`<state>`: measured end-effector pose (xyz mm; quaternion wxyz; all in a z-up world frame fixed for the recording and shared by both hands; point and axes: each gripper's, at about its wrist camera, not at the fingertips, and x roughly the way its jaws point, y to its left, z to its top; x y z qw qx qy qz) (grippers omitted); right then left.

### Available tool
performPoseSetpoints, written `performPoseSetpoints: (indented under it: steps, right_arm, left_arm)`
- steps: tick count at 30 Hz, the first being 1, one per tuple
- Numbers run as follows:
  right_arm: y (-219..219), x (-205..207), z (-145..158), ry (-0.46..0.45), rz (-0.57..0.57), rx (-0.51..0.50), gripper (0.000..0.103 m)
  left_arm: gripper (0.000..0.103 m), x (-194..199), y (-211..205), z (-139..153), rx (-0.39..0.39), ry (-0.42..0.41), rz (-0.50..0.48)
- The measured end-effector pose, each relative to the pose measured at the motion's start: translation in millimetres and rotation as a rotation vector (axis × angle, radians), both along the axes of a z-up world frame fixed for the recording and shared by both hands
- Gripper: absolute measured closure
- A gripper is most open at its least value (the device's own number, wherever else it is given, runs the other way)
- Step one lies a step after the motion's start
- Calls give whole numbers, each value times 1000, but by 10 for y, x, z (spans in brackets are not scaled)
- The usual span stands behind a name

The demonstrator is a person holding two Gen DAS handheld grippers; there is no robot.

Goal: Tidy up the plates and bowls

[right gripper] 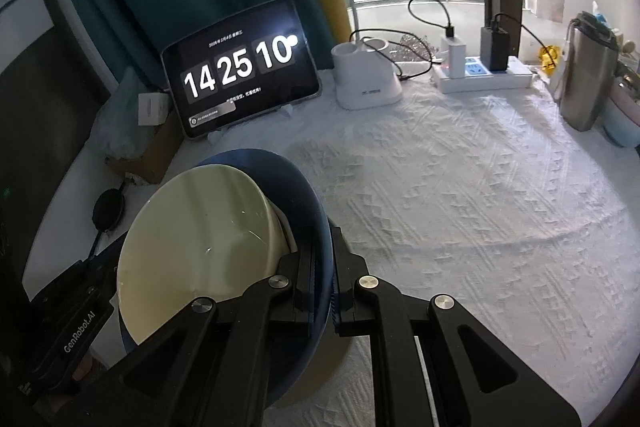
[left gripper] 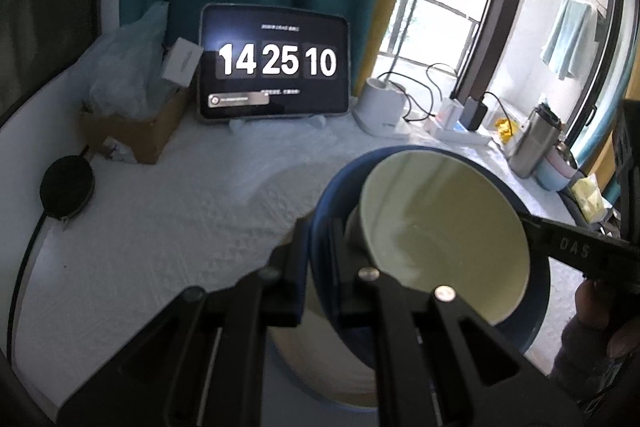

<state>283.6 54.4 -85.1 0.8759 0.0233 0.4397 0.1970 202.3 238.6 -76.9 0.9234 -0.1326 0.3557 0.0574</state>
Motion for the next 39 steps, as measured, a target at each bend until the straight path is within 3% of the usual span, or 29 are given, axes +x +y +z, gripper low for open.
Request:
performPoseSetpoints:
  steps: [16,21,26,30,39]
  right_arm:
    - [111,149,-165,35,9,-22,93]
    - [108,126,-175,13,6,-26,93]
    - [104,102,-176,-9,2,-32,93]
    - [106,74,-167,-30,-14,-38,93]
    - [175,-37,-136,-125,-4,-140,90]
  left_arm:
    - [96,114,52,-65,13,7,13]
    - [95,101,-2,-100,53,5,16]
    - [94,82,76,-175,-15,-13,23]
    - [91,83,65,-194,-4,-2,19]
    - [91,66,36,-172,19,8,29]
